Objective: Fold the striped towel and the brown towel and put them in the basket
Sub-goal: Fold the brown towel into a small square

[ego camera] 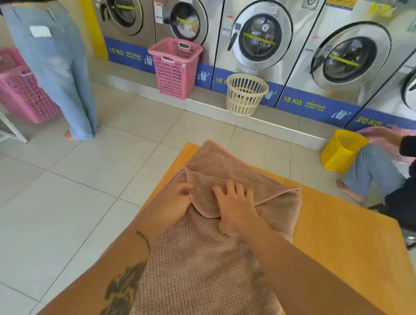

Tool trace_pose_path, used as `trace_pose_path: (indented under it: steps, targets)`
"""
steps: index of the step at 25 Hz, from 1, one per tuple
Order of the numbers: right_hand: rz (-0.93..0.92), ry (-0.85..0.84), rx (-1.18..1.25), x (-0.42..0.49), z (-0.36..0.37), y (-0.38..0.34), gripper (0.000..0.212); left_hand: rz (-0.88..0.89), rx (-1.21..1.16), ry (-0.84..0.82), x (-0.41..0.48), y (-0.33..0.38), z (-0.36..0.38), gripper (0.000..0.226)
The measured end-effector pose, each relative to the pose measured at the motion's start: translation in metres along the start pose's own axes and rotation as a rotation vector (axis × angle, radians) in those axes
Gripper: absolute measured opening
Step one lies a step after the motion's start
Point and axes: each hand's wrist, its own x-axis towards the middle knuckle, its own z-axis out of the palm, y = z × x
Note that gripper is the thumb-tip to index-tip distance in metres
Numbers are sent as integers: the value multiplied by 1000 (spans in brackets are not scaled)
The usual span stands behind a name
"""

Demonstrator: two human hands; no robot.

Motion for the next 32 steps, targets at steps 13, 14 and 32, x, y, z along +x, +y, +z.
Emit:
trace_pose_path:
  steps: [13,14,32]
  targets:
    - [438,332,621,86,-68,67,45,33,-502,105,63,64,-16,44]
    - [381,325,609,77,-65,64,41,26,-418,148,58,58,-15,35]
    - [-151,-37,376,-269,58,-97,52,162,552,429,-245,-150,40,29]
